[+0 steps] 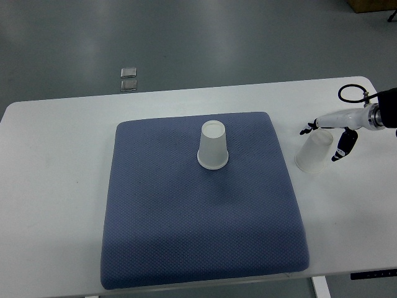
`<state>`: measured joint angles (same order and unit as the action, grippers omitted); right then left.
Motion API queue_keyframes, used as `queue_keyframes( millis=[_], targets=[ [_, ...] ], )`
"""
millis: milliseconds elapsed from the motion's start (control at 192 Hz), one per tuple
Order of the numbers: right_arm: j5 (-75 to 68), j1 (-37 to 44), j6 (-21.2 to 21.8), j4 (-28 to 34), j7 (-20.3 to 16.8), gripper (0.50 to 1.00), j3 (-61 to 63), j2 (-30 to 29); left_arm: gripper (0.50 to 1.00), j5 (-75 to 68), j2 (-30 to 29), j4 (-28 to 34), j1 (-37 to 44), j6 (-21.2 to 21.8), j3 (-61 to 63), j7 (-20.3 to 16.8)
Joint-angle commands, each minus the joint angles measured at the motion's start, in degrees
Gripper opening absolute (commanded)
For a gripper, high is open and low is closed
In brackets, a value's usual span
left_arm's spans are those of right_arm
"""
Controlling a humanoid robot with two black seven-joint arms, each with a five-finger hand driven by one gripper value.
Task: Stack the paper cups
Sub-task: 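Close the right hand's fingers around the white paper cup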
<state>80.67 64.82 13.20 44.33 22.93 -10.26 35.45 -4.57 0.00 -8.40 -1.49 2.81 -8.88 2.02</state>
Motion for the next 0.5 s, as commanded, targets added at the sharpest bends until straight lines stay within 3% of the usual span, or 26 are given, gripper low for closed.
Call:
queue_keyframes(
  millis=[0,235,495],
  targets=[
    [0.0,-0.4,-0.3,-0.3,0.0,0.895,0.0,-0.4,1.0,0.0,0.0,0.0,0.0,0.0,0.0,0.0],
    [0.1,-0.9,-1.9,-0.9,0.0,0.823,-0.1,-1.5,1.0,0.0,0.0,0.0,0.0,0.0,0.0,0.0],
    [0.1,-1.3,-2.0,-1.7,0.2,0.66,-0.7,-2.6,1.0,0.0,0.0,0.0,0.0,0.0,0.0,0.0]
  ],
)
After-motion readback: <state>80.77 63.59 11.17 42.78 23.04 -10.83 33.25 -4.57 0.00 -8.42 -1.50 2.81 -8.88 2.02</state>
